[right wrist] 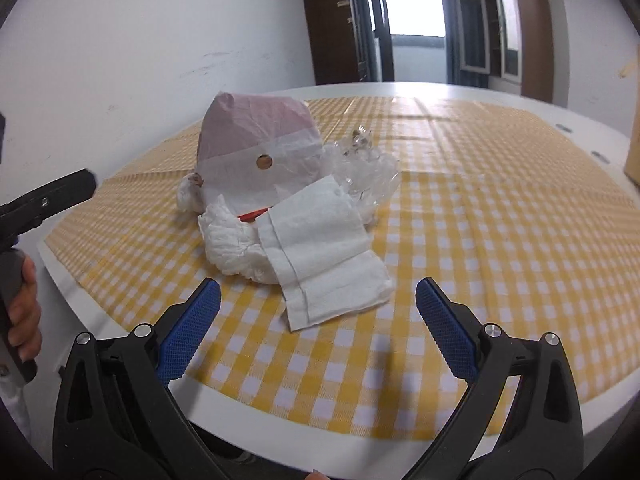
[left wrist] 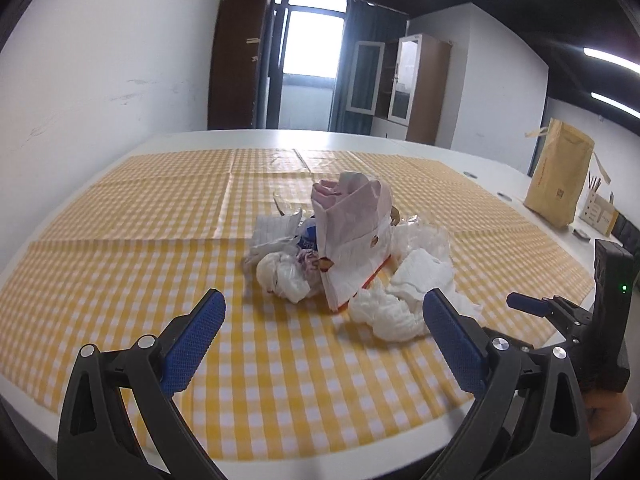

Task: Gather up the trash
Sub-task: 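Grasp the pink-and-white zip bag with the left gripper while the right grasps white tissue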

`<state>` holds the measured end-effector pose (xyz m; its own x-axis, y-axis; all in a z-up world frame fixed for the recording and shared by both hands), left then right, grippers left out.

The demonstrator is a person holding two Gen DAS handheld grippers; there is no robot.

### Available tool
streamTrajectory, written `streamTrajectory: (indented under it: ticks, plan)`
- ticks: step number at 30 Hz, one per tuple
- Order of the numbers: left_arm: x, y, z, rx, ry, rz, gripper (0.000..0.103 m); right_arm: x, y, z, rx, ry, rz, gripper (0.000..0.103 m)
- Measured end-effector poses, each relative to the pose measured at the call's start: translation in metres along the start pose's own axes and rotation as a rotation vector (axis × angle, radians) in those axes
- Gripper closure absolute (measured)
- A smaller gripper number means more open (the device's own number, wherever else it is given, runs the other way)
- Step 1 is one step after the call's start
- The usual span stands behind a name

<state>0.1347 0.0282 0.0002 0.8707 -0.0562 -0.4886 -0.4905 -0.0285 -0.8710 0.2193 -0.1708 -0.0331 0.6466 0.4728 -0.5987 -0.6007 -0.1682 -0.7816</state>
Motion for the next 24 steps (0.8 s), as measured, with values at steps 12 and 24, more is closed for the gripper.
streamTrajectory:
  ticks: [12, 24]
  plan:
    - [0.063, -0.044, -0.001, 0.014, -0.035, 0.048, 0.006, 0.041, 0.002, 0.004, -0.043, -0.029, 0.09, 0.035]
    - [0.098, -0.062, -0.002, 0.0, 0.018, 0.105, 0.016, 0.038, 0.008, 0.0, -0.11, 0.07, 0.079, 0.069]
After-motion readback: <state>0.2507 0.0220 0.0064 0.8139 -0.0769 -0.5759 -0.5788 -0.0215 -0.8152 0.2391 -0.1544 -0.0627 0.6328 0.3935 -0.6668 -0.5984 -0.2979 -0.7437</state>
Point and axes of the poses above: each gripper's, at about its wrist camera, not at the fingertips, and x roughly the way its jaws point, z to its left, y to its underside, the point moved 3 cm from there along x, roughly the way its jaws point, and after that the axes turned 3 degrees about x, right-handed, at the moved point
